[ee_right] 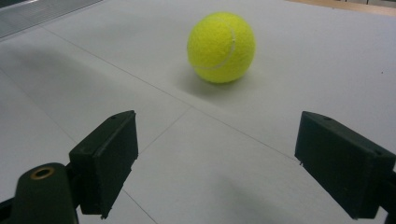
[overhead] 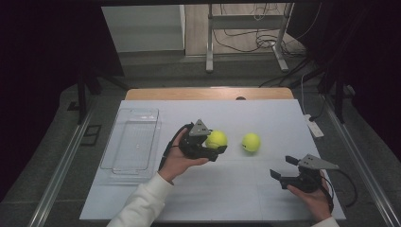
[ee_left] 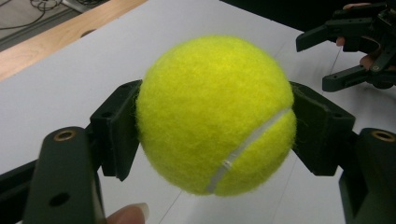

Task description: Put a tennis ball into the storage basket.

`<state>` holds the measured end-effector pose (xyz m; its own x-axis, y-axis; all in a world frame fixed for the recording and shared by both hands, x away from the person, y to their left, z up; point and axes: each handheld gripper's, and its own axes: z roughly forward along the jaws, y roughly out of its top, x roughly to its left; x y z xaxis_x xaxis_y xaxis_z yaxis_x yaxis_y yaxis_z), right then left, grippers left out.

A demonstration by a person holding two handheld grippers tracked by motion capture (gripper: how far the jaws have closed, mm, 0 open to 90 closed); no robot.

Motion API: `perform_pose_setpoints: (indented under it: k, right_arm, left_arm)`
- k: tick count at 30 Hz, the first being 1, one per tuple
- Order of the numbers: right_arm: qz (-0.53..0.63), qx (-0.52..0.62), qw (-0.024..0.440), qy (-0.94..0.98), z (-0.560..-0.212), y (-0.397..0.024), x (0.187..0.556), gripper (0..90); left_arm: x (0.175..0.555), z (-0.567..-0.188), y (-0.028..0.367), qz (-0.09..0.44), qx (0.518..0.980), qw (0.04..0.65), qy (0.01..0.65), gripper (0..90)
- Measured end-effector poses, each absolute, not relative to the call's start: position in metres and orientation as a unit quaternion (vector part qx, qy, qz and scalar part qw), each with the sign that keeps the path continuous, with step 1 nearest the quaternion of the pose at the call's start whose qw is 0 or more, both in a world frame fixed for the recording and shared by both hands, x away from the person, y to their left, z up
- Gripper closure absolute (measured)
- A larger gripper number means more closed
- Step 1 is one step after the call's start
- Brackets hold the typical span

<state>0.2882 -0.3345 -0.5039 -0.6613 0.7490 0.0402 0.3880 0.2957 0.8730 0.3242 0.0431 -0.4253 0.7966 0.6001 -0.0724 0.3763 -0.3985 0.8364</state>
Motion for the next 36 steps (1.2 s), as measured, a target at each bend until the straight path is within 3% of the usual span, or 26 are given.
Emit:
perform_pose_setpoints:
  k: [36]
  right_arm:
    - [0.469,0.362,0.192,0.782,-0.504,-0.333,0.29,13.7]
  left_arm:
    - [0.335,-0.42,0.082,0.149,0.799,0.469,0.346,27.0]
